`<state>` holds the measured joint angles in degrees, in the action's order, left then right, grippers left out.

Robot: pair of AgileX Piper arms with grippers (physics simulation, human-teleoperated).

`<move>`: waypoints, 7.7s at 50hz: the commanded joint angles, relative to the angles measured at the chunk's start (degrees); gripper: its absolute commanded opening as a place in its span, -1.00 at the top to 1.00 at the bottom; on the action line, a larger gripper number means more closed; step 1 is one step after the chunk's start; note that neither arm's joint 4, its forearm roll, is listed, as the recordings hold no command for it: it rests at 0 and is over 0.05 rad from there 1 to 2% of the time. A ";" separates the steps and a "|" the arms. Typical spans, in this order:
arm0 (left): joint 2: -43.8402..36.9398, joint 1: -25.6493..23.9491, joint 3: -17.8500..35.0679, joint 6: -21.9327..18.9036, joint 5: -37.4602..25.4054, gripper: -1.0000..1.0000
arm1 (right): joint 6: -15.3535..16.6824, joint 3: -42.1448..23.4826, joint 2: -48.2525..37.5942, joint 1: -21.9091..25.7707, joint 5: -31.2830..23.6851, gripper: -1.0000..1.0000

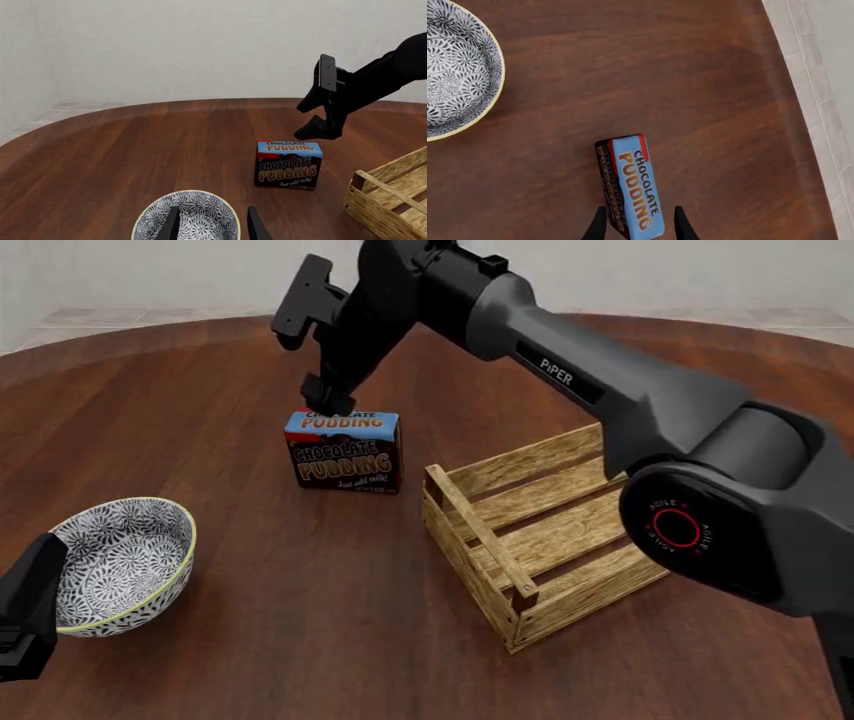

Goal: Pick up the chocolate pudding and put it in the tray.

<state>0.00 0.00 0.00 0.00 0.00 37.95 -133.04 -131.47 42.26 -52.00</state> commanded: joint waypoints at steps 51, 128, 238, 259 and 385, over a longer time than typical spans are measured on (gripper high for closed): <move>0.00 0.00 0.00 0.00 0.00 -1.00 | -2.37 1.65 -0.57 -0.55 2.10 -1.00; 0.00 0.00 0.00 0.00 0.00 -1.00 | -4.86 0.67 -2.90 -1.76 3.39 -1.00; 0.00 0.00 0.00 0.00 0.00 -1.00 | -7.86 4.11 -4.30 -3.26 7.65 -1.00; 0.00 0.00 0.00 0.00 0.00 -1.00 | -7.34 5.80 -4.06 -3.74 7.97 -1.00; 0.00 0.00 0.00 0.00 0.00 -1.00 | -9.33 -0.77 -10.61 -3.73 6.28 -1.00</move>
<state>0.00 0.00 0.00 0.00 0.00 28.78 -132.31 -140.68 38.37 -45.06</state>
